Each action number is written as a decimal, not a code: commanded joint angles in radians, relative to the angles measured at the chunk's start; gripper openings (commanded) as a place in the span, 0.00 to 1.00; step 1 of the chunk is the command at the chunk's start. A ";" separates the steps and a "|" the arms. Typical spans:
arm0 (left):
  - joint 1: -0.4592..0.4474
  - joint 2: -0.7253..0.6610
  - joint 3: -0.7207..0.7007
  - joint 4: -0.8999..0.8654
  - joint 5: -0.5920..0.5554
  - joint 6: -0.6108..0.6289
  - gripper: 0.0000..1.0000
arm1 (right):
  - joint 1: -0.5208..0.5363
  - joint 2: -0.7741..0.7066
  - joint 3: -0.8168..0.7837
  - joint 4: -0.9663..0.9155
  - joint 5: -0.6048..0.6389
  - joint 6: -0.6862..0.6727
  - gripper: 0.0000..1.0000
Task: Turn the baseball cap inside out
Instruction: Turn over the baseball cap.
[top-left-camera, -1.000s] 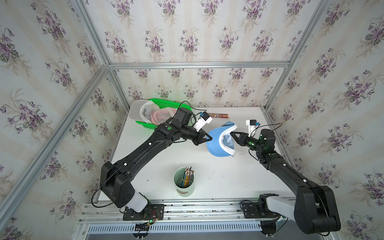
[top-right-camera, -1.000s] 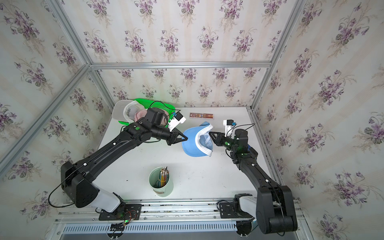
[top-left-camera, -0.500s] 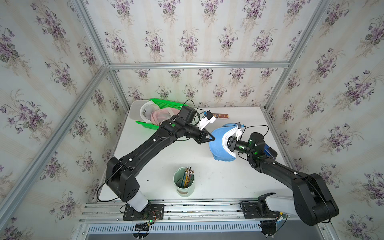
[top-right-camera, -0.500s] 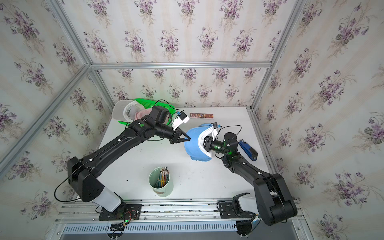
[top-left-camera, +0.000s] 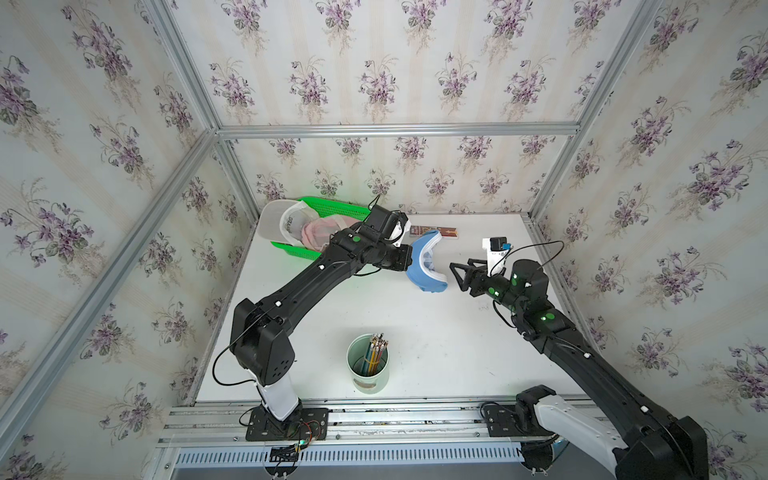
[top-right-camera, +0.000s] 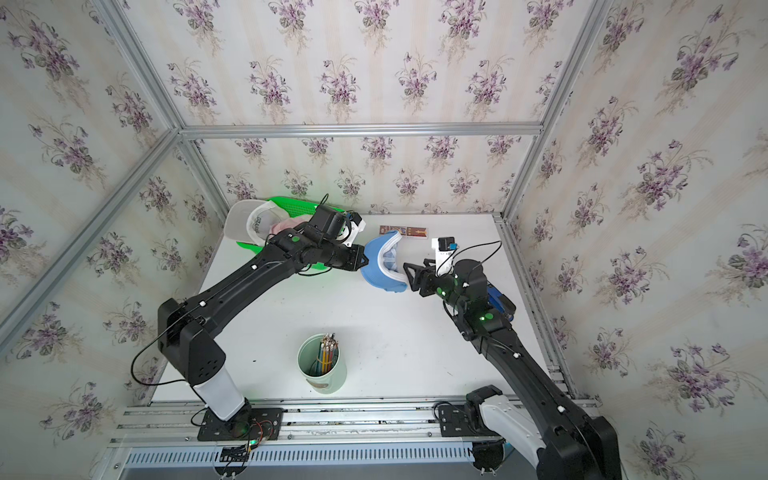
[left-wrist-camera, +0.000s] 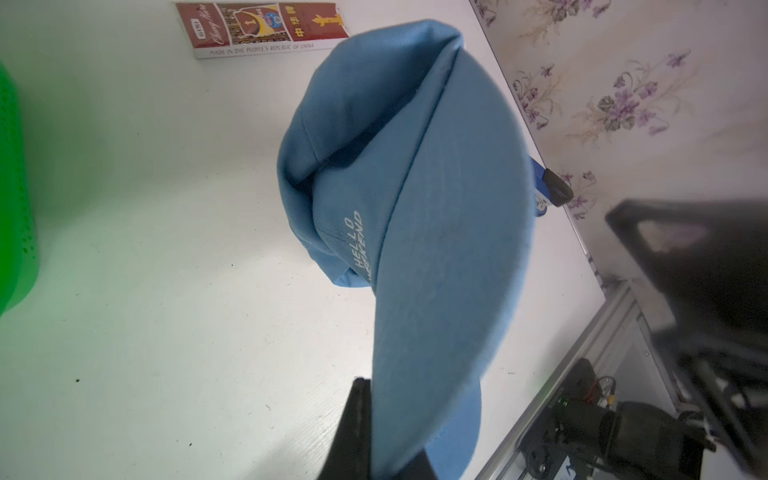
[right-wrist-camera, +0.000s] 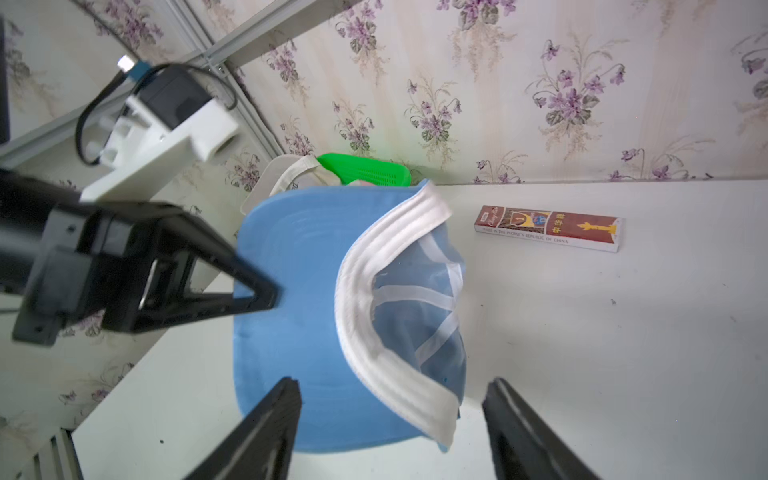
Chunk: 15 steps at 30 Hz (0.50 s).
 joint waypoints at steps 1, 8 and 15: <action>-0.003 0.029 0.085 -0.055 -0.082 -0.169 0.00 | 0.173 0.001 -0.011 0.018 0.211 -0.146 0.83; -0.042 0.113 0.273 -0.229 -0.144 -0.264 0.00 | 0.341 0.158 0.054 0.073 0.474 -0.249 0.88; -0.066 0.109 0.299 -0.268 -0.162 -0.259 0.00 | 0.348 0.160 0.054 0.118 0.574 -0.300 0.88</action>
